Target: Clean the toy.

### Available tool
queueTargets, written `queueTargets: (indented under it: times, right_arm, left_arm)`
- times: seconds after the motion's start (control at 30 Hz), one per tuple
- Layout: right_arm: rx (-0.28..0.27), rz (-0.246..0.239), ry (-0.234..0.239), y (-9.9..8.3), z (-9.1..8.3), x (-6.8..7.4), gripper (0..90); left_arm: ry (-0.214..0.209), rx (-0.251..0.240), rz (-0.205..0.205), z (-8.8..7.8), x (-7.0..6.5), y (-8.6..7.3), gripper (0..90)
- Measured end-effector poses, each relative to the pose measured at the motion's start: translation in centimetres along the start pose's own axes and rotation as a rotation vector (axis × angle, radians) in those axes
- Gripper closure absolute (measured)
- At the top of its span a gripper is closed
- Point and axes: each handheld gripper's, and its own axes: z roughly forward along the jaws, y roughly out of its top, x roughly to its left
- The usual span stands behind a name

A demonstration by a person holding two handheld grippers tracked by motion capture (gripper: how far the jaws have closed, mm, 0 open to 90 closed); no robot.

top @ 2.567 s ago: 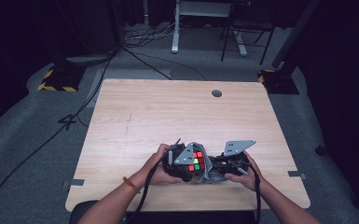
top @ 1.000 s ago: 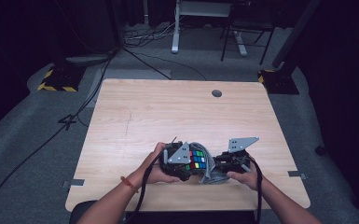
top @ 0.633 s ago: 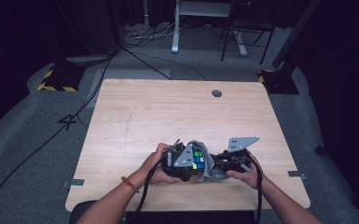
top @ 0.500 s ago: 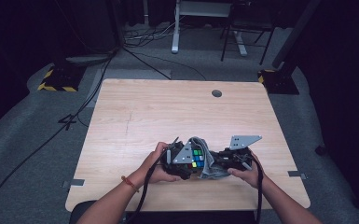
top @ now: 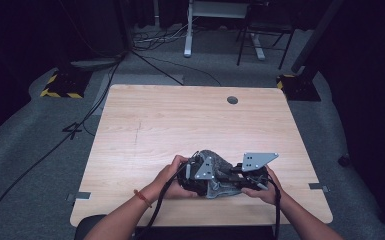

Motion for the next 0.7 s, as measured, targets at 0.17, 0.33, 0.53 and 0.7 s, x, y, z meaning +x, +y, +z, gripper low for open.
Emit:
queueTargets:
  times: [0.17,0.33,0.53,0.7]
  right_arm:
    - [0.055,0.075,-0.049,-1.6,0.2,-2.1,78.7]
    - [0.098,0.088,-0.037,-2.5,1.0,-2.8,78.6]
    - [0.057,0.088,0.021,-2.4,1.3,-2.3,78.7]
    - [0.012,0.105,0.012,-2.2,0.7,-2.1,78.9]
  left_arm:
    - [0.005,-0.026,-0.019,-0.7,0.4,-0.2,33.1]
    - [-0.010,-0.101,-0.019,-1.3,0.3,0.1,33.1]
    - [-0.020,-0.127,-0.019,-1.4,0.4,-0.1,32.8]
    - [-0.013,-0.088,-0.029,-1.0,0.6,-0.5,32.2]
